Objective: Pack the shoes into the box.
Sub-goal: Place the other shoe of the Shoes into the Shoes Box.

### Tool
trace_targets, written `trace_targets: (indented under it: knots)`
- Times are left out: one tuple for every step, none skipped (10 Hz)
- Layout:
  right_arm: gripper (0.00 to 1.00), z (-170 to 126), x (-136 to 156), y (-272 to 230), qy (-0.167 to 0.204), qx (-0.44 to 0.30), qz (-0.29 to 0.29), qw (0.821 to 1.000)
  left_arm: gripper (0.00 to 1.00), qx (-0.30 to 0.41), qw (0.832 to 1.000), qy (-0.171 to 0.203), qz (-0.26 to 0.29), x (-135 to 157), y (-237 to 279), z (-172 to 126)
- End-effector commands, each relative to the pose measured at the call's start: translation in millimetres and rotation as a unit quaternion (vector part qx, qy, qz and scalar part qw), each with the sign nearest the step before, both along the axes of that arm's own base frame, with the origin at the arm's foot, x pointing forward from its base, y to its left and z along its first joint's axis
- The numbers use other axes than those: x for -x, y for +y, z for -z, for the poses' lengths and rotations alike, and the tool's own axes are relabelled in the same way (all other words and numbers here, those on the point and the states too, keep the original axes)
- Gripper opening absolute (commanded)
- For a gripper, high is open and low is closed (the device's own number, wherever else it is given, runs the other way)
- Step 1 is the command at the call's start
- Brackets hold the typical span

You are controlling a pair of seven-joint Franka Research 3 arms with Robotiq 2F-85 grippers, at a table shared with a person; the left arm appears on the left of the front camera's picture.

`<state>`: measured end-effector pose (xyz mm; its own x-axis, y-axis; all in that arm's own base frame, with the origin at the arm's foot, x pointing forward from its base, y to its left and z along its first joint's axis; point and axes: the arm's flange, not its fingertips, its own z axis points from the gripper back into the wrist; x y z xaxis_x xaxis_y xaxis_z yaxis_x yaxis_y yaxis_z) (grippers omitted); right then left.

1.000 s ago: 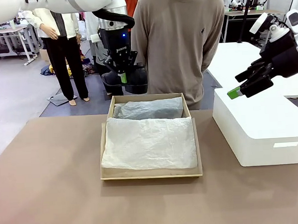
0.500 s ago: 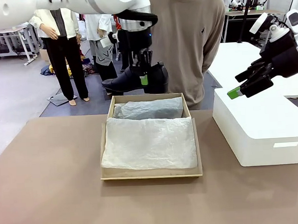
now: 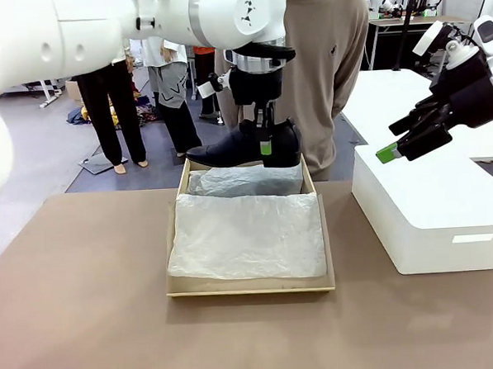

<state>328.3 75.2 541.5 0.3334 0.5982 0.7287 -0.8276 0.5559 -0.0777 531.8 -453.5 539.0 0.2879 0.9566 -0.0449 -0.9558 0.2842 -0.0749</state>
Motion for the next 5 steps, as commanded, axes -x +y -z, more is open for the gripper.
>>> trace_targets:
  knots:
    - [1.0, 0.0, -0.7, 0.1, -0.001, -0.007, -0.003, 1.0, 0.0, -0.004, 1.0, 0.001, -0.022, -9.6, -10.0, -15.6]
    - [1.0, 0.0, -0.7, 0.1, -0.001, -0.007, -0.003, 1.0, 0.0, 0.0, 1.0, 0.0, 0.0, 0.0, 0.0, 0.0]
    - [1.0, 0.0, -0.7, 0.1, -0.001, -0.007, -0.003, 1.0, 0.0, 0.0, 1.0, 0.0, 0.0, 0.0, 0.0, 0.0]
    - [1.0, 0.0, -0.7, 0.1, -0.001, -0.007, -0.003, 1.0, 0.0, 0.0, 1.0, 0.0, 0.0, 0.0, 0.0, 0.0]
    - [1.0, 0.0, -0.7, 0.1, -0.001, -0.007, -0.003, 1.0, 0.0, 0.0, 1.0, 0.0, 0.0, 0.0, 0.0, 0.0]
